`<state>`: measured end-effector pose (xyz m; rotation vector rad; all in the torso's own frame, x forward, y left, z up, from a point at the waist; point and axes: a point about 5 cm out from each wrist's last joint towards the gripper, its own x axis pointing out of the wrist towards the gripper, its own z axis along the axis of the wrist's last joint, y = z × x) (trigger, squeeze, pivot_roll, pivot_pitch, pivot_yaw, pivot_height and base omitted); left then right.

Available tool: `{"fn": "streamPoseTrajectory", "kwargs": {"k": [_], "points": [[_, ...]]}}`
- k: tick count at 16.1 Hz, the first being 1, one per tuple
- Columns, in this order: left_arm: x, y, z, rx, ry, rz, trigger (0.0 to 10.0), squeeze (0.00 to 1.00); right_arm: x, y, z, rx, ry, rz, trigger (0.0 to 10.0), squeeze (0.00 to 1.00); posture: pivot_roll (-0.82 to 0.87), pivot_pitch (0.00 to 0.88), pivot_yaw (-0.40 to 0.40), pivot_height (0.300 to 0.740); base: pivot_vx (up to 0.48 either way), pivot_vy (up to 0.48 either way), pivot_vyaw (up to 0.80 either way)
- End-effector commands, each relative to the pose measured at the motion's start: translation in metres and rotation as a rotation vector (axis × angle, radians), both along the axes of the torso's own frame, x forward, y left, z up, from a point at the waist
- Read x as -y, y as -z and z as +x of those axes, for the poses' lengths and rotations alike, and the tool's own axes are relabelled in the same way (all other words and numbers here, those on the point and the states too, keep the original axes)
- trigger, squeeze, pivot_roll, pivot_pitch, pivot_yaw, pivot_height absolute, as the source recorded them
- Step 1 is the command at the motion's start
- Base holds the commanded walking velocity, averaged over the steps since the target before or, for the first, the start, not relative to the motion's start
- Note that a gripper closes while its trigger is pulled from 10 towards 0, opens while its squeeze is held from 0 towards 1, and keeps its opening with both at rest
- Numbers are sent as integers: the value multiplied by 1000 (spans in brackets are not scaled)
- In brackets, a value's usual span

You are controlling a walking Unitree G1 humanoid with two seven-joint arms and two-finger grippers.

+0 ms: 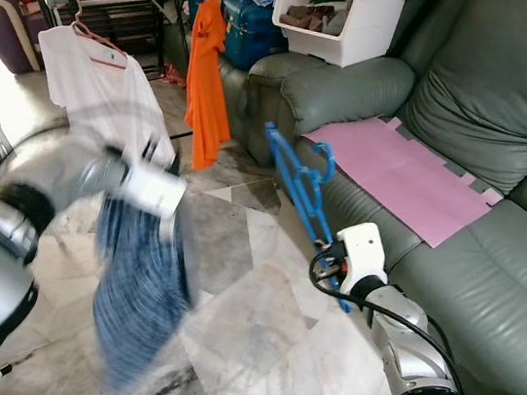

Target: Hang hanger

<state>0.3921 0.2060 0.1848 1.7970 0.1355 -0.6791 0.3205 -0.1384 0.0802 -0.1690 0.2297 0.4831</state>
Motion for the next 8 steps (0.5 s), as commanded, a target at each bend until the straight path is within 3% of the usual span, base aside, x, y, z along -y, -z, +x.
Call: {"fn": "streamPoseTrajectory", "kwargs": {"k": [1,3,5,7,8], "points": [[-2,4,-1,-1,1,14,10000,0,-7,-7,-1,17,-70,23,10000,0,-83,0,26,740,0,0,0],[-5,7,-2,2,-5,8,10000,0,-13,-8,-10,-75,-236,67,10000,0,-97,0,37,740,0,0,0],[-8,16,-4,-13,-16,14,10000,0,-11,-7,-21,-115,-365,31,10000,0,-101,0,39,740,0,0,0],[-12,21,-6,-24,-37,16,10000,0,-10,-6,-23,-137,-393,26,10000,0,-104,0,40,740,0,0,0],[-17,27,-8,-75,-87,-8,10000,0,-7,-3,-23,-139,-395,-15,10000,0,-104,0,40,740,0,0,0]]}}
